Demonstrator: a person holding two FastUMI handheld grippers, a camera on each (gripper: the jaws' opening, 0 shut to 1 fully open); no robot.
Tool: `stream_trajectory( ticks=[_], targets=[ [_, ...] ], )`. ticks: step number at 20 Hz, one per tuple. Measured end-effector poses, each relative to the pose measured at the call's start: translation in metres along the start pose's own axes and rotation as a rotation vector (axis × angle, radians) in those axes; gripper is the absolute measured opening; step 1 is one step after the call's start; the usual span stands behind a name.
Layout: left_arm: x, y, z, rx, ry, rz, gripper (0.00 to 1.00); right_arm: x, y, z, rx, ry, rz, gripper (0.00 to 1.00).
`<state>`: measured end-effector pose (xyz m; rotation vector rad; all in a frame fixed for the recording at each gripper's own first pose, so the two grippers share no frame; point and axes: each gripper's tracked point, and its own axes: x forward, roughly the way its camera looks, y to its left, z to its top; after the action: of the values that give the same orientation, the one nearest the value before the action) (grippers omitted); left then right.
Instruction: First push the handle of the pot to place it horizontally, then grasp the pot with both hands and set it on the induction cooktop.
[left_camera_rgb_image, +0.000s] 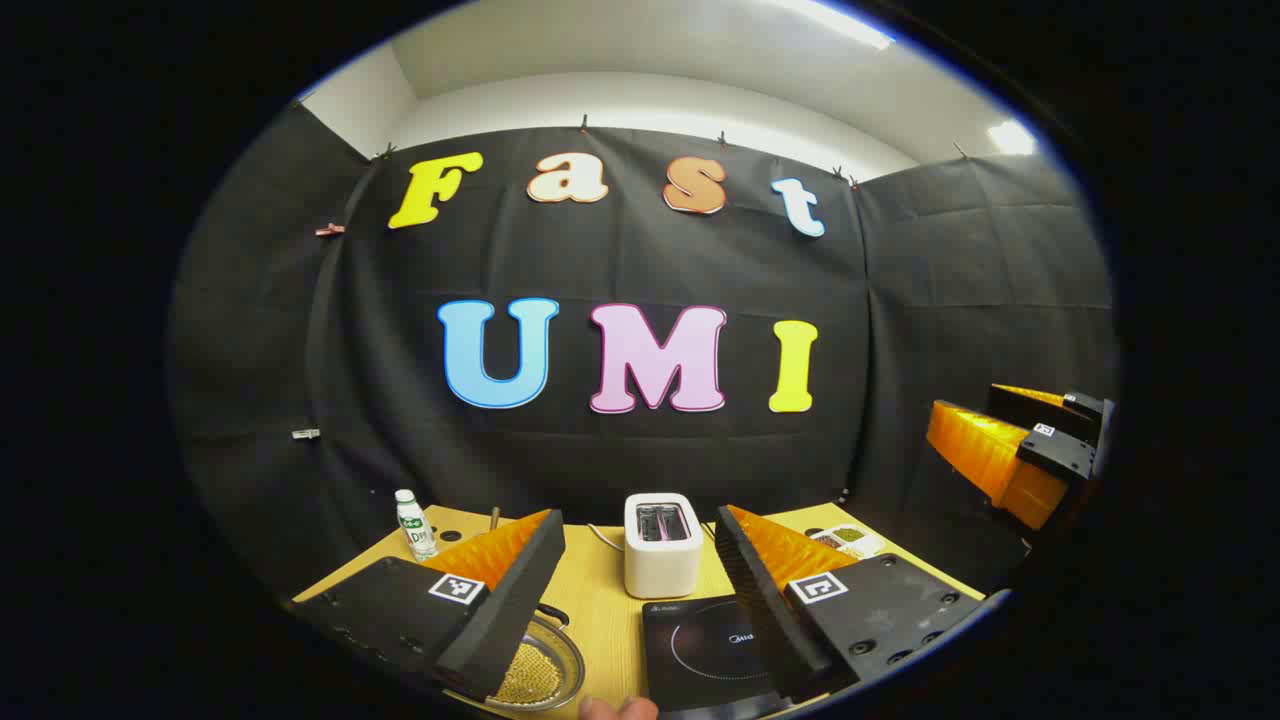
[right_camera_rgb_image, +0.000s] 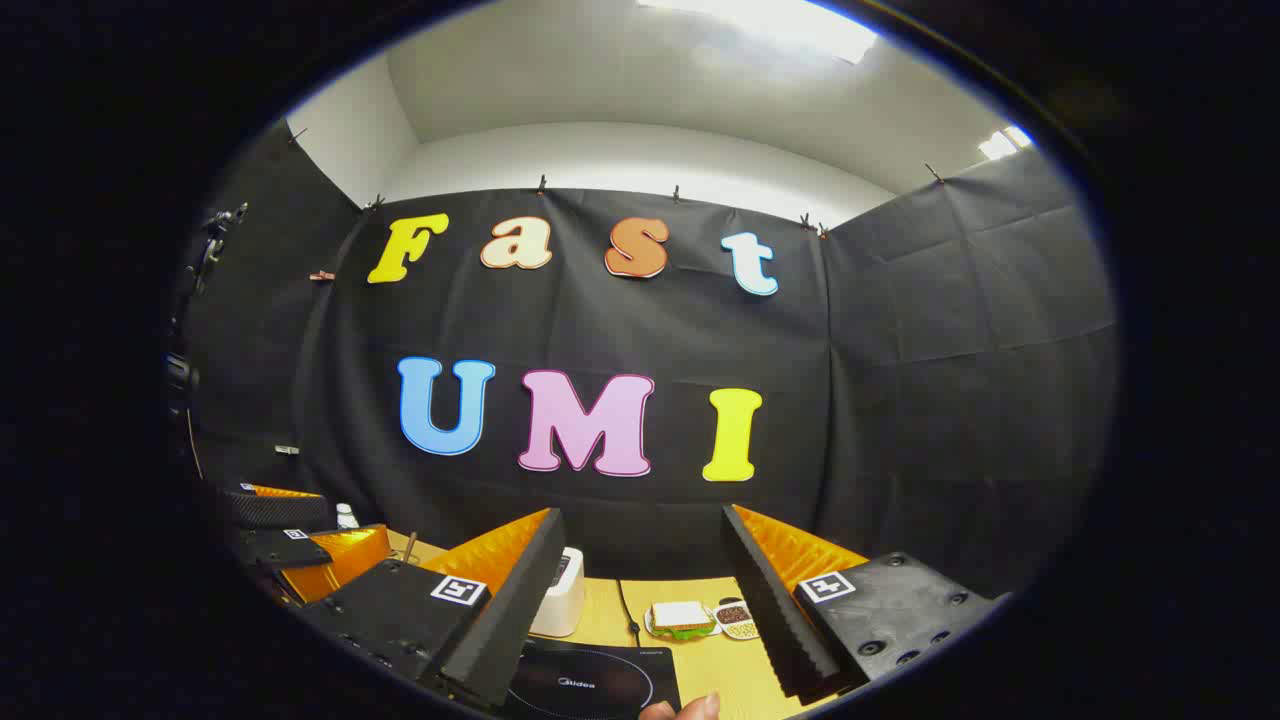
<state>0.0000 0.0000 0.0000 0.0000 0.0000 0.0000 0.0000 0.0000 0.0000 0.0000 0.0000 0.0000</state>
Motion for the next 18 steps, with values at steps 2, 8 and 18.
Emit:
stream_trajectory(
  ticks=[2, 8, 18],
  targets=[
    [-0.005, 0.005, -0.002, 0.008, 0.001, 0.041, 0.95, 0.000, 0.002, -0.009, -0.010, 0.021, 0.036, 0.97],
    [-0.021, 0.012, -0.018, 0.029, 0.016, 0.116, 0.95, 0.004, 0.008, -0.035, 0.029, 0.081, 0.103, 0.97],
    [-0.034, 0.036, -0.012, 0.053, -0.017, 0.149, 0.95, 0.004, 0.015, -0.048, 0.043, 0.109, 0.102, 0.98]
  ],
)
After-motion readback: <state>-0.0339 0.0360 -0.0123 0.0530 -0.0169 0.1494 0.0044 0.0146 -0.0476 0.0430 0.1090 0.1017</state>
